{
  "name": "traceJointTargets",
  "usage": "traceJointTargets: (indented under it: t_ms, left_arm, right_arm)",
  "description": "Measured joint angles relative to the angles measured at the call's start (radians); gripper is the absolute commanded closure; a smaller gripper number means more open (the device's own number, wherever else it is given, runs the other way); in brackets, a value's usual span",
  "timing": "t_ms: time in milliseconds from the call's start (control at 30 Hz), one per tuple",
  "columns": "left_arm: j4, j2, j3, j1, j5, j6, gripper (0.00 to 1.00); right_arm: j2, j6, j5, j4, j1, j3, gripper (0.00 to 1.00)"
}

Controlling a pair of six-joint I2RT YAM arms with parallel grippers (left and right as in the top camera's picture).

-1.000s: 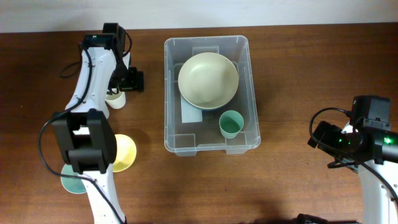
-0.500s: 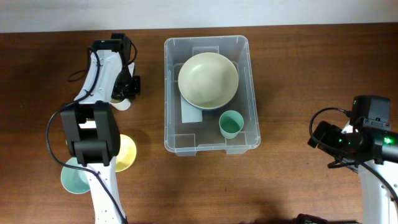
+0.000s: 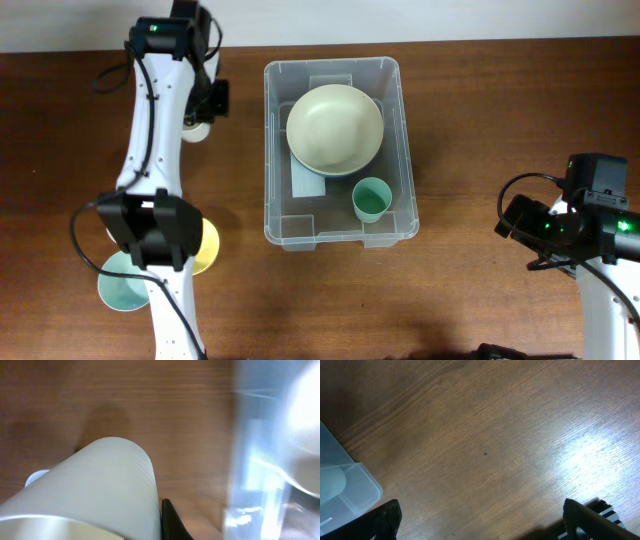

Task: Pack container
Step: 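Carry the white cup into the bin and drop it into the green cup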

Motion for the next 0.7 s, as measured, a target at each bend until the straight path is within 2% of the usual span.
traceJointTargets:
  t_ms: [167,333,700]
  left_arm:
    - [-0.048,-0.090,0.057,-0.109,0.055,0.000,0.99]
    - [-0.047,-0.124,0.061,-0.279,0.101,0.000,1.00]
    - [-0.038,-0.123,-0.098,-0.584,0.132,0.000,1.00]
  right_arm:
    - [0.000,0.000,0.000,0.001,0.000,0.000,0.01]
    - [0.000,0.000,0.000,0.001,0.000,0.000,0.01]
    - [0.000,0.000,0.000,0.001,0.000,0.000,0.01]
